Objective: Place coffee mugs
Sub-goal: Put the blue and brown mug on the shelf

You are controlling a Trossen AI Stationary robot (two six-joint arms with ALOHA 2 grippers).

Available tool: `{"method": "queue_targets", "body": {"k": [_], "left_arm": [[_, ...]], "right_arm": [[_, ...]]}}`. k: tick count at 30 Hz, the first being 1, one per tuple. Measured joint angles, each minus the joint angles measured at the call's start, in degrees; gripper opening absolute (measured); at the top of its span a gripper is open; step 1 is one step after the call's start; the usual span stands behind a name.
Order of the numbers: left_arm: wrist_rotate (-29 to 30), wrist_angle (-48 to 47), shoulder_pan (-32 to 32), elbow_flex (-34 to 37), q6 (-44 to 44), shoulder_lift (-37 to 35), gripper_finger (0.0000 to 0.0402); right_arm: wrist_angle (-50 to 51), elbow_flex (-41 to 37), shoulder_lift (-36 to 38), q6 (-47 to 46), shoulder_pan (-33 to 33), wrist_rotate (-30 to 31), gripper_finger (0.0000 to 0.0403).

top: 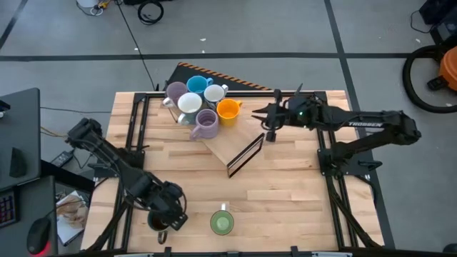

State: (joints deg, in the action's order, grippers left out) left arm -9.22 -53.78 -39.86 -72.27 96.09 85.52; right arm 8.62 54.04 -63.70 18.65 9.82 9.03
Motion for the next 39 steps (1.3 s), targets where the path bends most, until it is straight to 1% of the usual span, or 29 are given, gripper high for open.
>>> {"method": "queue_targets", "body": {"k": [4, 8, 11, 18, 24, 27, 30, 32, 36, 37, 39], "left_arm": [[-6.2, 0.6, 0.0, 0.0, 4.2, 3.4, 0.0127], [-7.3, 0.6, 0.0, 0.0, 5.8, 5.6, 0.0127], [-5.9, 0.7, 0.2, 0.0, 8.0, 6.3, 0.0127], [3.8, -0.8, 0.2, 0.0, 10.1, 6.6, 0.0127], [3.1, -1.7, -0.1, 0.0, 10.2, 9.9, 0.0127], [2.6, -1.1, -0.1, 0.0, 8.6, 11.2, 0.0126], [2.3, -1.0, -0.1, 0.0, 5.5, 11.9, 0.0114], [2.7, -1.1, -0.2, 0.0, 3.1, 12.0, 0.0097], [5.3, -1.8, -0.2, -0.1, -4.6, 12.0, 0.0049], [5.7, -1.9, -0.2, -0.1, -6.4, 11.9, 0.0042], [5.7, -2.0, -0.1, -0.1, -10.8, 11.9, 0.0042]], "right_arm": [[0.0, -1.3, 2.0, -0.4, 2.7, -5.4, 0.0073], [0.0, -1.5, 2.2, -0.4, 3.4, -6.8, 0.0073], [-0.1, -1.5, 2.2, 0.6, 3.5, -6.8, 0.0073], [-0.9, -1.5, 2.1, 1.4, 3.5, -6.9, 0.0073], [-0.9, -1.5, 2.0, 1.2, 3.5, -7.2, 0.0073], [-0.4, -1.5, 2.0, 1.0, 3.5, -7.2, 0.0073], [0.1, -1.5, 2.0, 0.3, 3.5, -7.2, 0.0073], [0.3, -1.5, 2.0, -0.4, 3.5, -7.2, 0.0073], [0.4, -1.5, 2.0, -0.6, 3.5, -7.2, 0.0073], [0.4, -1.5, 2.0, -0.7, 3.5, -7.2, 0.0073], [0.5, -1.5, 2.0, -0.7, 3.5, -7.2, 0.0073]]}}
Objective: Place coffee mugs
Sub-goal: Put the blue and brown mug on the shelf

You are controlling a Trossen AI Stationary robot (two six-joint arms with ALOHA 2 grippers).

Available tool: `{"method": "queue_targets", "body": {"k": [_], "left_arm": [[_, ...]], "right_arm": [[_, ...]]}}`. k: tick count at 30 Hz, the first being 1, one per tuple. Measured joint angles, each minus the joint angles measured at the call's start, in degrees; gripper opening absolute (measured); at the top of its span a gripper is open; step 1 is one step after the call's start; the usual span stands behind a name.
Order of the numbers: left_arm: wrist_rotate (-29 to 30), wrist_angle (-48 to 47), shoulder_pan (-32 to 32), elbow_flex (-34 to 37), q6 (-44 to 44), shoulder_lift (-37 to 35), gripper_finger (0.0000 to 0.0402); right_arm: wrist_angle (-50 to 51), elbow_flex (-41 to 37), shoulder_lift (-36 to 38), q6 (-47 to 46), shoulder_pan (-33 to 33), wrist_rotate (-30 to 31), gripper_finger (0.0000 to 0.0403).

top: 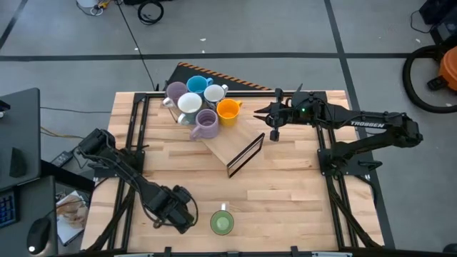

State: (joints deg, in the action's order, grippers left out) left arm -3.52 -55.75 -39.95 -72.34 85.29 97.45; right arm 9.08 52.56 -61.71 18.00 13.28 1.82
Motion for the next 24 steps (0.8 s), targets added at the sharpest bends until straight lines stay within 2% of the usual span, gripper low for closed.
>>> {"method": "queue_targets", "body": {"k": [5, 9, 17, 21, 24], "left_arm": [[1.9, -0.6, 0.1, -0.4, -10.9, -0.1, 0.0042], [4.9, -7.3, 2.6, -4.6, -17.8, 0.2, 0.0042], [18.5, -22.9, 9.3, -20.5, -33.5, 0.0, 0.0042], [26.7, -24.3, 12.5, -27.6, -42.5, -0.1, 0.0042], [29.3, -24.2, 14.8, -30.6, -48.1, -0.1, 0.0042]], "right_arm": [[0.1, 0.0, 0.0, 0.0, 0.0, 0.0, 0.0073], [0.0, 0.0, 0.0, 0.0, 0.0, 0.0, 0.0073], [0.9, 0.0, 0.7, -0.4, -0.6, 1.5, 0.0073], [2.5, 0.0, 0.7, -0.6, -1.3, 1.5, 0.0073], [3.9, 0.0, 0.7, -1.3, -2.1, 1.5, 0.0073]]}}
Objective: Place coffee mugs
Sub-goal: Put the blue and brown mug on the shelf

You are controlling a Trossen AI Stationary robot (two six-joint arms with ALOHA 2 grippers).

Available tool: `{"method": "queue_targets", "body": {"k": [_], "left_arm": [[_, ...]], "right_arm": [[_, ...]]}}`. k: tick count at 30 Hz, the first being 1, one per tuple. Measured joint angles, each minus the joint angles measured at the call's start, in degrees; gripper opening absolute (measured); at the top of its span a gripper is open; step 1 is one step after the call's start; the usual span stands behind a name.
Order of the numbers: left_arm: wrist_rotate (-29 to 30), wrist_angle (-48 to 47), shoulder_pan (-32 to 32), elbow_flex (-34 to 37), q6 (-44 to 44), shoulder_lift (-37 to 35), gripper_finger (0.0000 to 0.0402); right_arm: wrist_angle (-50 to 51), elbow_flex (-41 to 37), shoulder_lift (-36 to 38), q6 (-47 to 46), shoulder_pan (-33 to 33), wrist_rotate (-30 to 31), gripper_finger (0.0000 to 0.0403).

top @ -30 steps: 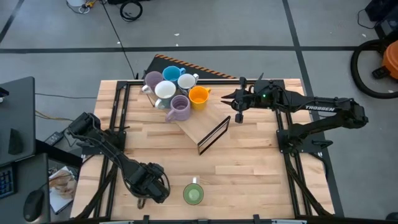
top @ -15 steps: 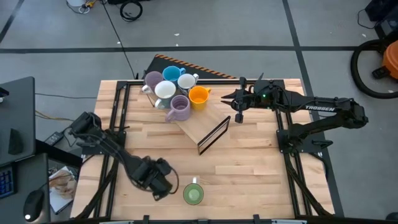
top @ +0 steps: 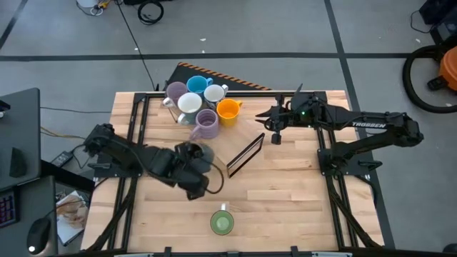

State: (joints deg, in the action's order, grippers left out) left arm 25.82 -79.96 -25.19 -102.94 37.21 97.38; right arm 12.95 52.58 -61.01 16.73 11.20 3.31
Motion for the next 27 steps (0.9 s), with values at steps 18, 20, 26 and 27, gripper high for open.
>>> {"method": "queue_targets", "body": {"k": [18, 20, 26, 27], "left_arm": [[-9.5, 7.3, 14.2, -1.2, -20.9, 0.2, 0.0042], [-9.7, 8.4, 14.9, -1.2, -21.3, 0.2, 0.0042], [-13.7, 9.1, 16.5, -1.1, -21.1, 0.2, 0.0042], [-14.4, 9.5, 16.7, -0.9, -21.1, 0.4, 0.0042]], "right_arm": [[2.4, 0.0, 1.9, -3.7, -5.7, 0.1, 0.0073], [2.3, 0.0, 2.0, -3.7, -6.1, 0.1, 0.0073], [2.4, 0.0, 2.0, -3.8, -7.2, 0.6, 0.0073], [2.4, 0.0, 2.0, -3.8, -7.4, 1.1, 0.0073]]}}
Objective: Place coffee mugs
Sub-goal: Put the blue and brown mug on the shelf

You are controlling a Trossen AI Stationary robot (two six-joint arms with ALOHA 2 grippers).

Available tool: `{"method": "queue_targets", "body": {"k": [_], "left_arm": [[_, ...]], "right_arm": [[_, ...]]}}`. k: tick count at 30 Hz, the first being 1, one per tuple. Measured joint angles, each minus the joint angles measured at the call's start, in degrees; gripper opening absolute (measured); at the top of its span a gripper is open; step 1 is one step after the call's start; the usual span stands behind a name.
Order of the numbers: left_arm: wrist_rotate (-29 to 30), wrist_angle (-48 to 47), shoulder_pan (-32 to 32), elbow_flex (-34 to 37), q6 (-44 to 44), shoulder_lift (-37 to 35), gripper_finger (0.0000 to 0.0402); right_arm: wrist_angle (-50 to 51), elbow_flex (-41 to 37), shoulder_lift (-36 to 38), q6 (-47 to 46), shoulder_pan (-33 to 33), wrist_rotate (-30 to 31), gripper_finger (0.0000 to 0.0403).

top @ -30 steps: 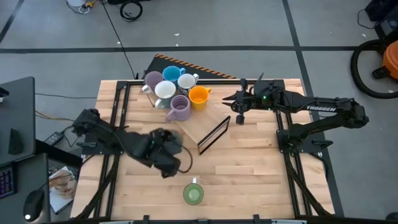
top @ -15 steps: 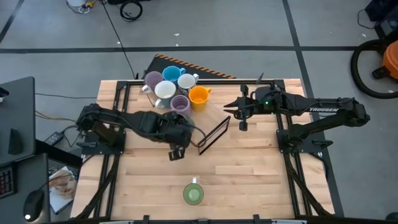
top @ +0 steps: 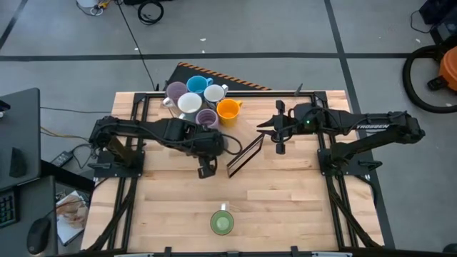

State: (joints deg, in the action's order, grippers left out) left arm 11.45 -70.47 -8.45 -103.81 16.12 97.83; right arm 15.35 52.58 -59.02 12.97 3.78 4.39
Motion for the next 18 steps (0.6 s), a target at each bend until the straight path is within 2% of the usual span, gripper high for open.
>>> {"method": "queue_targets", "body": {"k": [7, 18], "left_arm": [[-0.6, 0.2, 0.3, 0.2, -0.3, 1.0, 0.0042], [-0.7, 0.1, 0.4, 0.2, -0.3, 1.0, 0.0053]], "right_arm": [[0.0, 0.0, 0.0, 0.0, -0.8, 2.0, 0.0073], [0.0, 0.0, 0.0, 0.2, -0.8, 2.0, 0.0073]]}}
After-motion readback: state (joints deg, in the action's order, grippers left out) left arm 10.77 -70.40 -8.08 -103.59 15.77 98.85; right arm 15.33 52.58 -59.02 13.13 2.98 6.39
